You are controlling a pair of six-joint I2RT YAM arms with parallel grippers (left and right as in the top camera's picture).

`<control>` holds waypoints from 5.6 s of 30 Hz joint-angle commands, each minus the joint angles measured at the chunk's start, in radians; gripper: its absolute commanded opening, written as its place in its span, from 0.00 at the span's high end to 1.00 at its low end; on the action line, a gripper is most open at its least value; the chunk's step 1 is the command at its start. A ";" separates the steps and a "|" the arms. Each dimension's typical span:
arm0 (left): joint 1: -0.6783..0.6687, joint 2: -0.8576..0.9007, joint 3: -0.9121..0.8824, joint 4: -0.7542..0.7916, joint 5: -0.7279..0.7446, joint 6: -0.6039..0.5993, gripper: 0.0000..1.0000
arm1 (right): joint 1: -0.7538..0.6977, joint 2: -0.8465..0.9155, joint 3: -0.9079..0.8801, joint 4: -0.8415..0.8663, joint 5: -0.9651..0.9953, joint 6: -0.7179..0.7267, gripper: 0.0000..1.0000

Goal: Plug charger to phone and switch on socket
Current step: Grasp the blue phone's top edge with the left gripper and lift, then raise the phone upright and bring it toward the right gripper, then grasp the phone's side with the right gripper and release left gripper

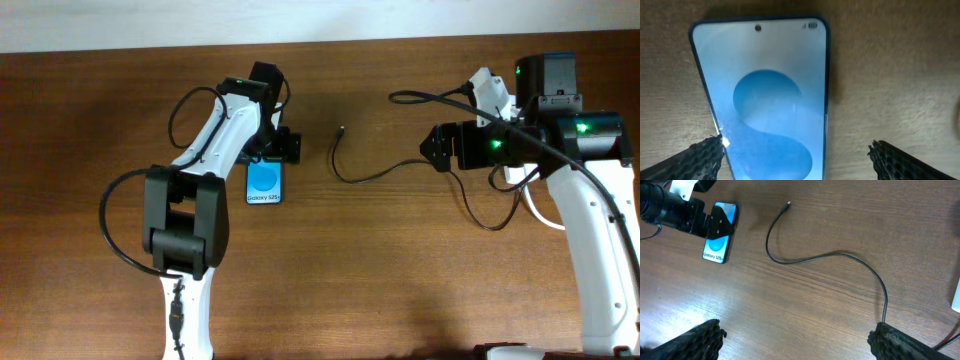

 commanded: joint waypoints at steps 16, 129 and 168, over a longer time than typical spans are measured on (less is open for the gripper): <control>0.009 0.072 0.017 -0.041 -0.006 0.027 0.01 | -0.005 -0.001 0.017 -0.011 -0.016 -0.003 0.02; 0.050 0.066 0.492 -0.279 0.847 -1.096 1.00 | 0.285 0.238 0.011 0.484 -0.091 0.756 0.12; 0.050 0.066 0.492 -0.235 0.905 -1.080 0.11 | 0.172 0.323 0.012 0.450 -0.256 0.674 0.96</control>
